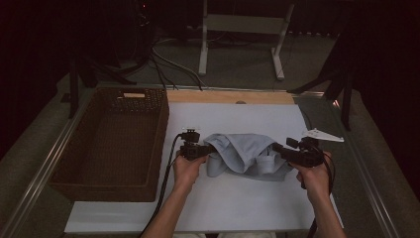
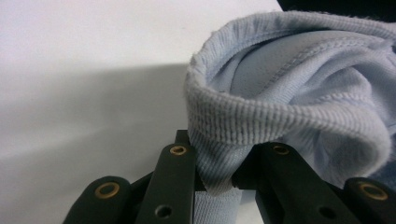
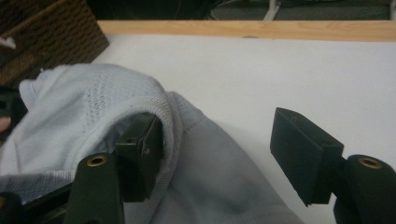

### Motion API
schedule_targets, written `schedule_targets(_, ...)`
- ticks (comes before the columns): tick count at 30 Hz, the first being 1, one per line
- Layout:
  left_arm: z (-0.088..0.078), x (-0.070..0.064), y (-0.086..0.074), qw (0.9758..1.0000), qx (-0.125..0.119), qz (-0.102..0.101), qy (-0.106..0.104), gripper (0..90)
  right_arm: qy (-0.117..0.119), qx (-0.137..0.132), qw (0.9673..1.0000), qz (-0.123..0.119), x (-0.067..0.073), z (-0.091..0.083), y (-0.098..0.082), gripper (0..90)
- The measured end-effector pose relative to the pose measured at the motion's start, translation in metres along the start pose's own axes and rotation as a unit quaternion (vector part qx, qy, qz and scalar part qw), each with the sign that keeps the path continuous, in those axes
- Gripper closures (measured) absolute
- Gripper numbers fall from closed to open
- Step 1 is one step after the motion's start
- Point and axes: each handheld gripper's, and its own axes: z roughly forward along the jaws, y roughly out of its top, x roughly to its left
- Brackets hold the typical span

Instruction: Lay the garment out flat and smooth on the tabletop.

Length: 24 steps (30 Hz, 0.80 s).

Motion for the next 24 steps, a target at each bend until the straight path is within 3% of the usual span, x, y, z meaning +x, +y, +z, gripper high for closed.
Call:
schedule_targets(9, 0.005, 0.006, 0.002, 0.9997, 0.003, -0.012, 0.021, 82.1, -0.011, -0.029, 0.9993, 0.021, -0.008, -0.010, 0.000, 32.0)
schedule_targets(12, 0.005, 0.006, 0.002, 0.9995, -0.001, -0.007, 0.030, 79.9, -0.017, -0.031, 0.9991, 0.024, -0.011, -0.013, -0.001, 31.6)
schedule_targets(16, 0.001, 0.004, 0.002, 0.9991, -0.016, 0.005, 0.038, 69.8, -0.022, -0.025, 0.9992, 0.022, -0.013, -0.014, -0.003, 31.3)
schedule_targets(18, 0.000, 0.003, 0.002, 0.9988, -0.020, 0.012, 0.042, 59.0, -0.023, -0.020, 0.9993, 0.021, -0.014, -0.014, -0.008, 30.9)
schedule_targets(24, -0.003, -0.002, 0.000, 0.9982, -0.029, 0.035, 0.039, 40.8, -0.022, -0.014, 0.9994, 0.022, -0.015, -0.013, -0.015, 30.2)
